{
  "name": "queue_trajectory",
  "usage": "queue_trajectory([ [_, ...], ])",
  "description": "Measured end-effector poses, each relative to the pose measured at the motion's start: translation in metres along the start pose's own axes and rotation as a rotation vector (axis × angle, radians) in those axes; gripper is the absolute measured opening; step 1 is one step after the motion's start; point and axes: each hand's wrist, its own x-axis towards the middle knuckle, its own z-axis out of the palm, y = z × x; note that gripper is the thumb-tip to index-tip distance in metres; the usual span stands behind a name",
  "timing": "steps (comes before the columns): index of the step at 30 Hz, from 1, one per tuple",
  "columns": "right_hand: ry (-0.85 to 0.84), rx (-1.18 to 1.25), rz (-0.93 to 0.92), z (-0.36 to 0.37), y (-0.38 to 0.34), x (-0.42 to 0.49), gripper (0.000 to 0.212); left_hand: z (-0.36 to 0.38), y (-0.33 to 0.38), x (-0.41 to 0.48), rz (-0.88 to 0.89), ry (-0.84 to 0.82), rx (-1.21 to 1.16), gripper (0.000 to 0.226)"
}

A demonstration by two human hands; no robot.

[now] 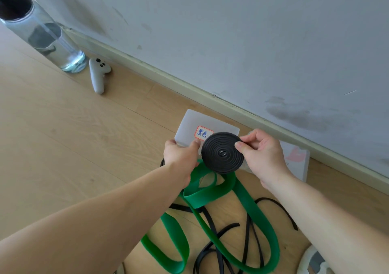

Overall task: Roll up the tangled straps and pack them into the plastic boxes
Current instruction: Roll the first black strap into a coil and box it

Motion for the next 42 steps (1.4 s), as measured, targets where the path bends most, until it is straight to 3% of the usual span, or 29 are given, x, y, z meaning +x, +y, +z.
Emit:
queue_trajectory([
  [5,-0.159,-0.24,-0.127,-0.003,-0.019,0.018,0.018,0.007,-0.002,-0.003,-0.096,-0.023,0.185,0.044],
  [10,-0.276,-0.411,-0.183,-0.01,-0.031,0.032,0.02,0.005,0.02,0.013,0.113,-0.137,0.446,0.036],
  [14,-0.276,-0.463,-0.217,-0.003,-0.024,0.032,0.016,0.003,0.038,0.021,0.226,-0.124,0.541,0.035],
  [18,-0.209,-0.429,-0.221,-0.001,-0.015,0.036,0.014,0.013,0.035,0.02,0.154,-0.096,0.429,0.038],
  [22,-0.222,-0.466,-0.258,0.0,-0.015,0.04,0.012,0.024,0.029,0.021,0.249,-0.048,0.408,0.043],
  [24,-0.234,-0.478,-0.273,0.0,-0.013,0.039,0.013,0.021,0.027,0.02,0.238,-0.048,0.35,0.035],
  [31,-0.289,-0.439,-0.277,0.008,-0.006,0.027,0.015,-0.004,0.017,0.018,0.146,-0.027,0.266,0.044],
  [39,-0.244,-0.357,-0.209,0.006,-0.004,0.023,0.02,-0.009,0.013,0.014,0.254,-0.053,0.297,0.049],
  [42,-0.232,-0.34,-0.213,0.003,-0.008,0.019,0.018,-0.017,0.018,0.015,0.31,-0.065,0.374,0.04],
])
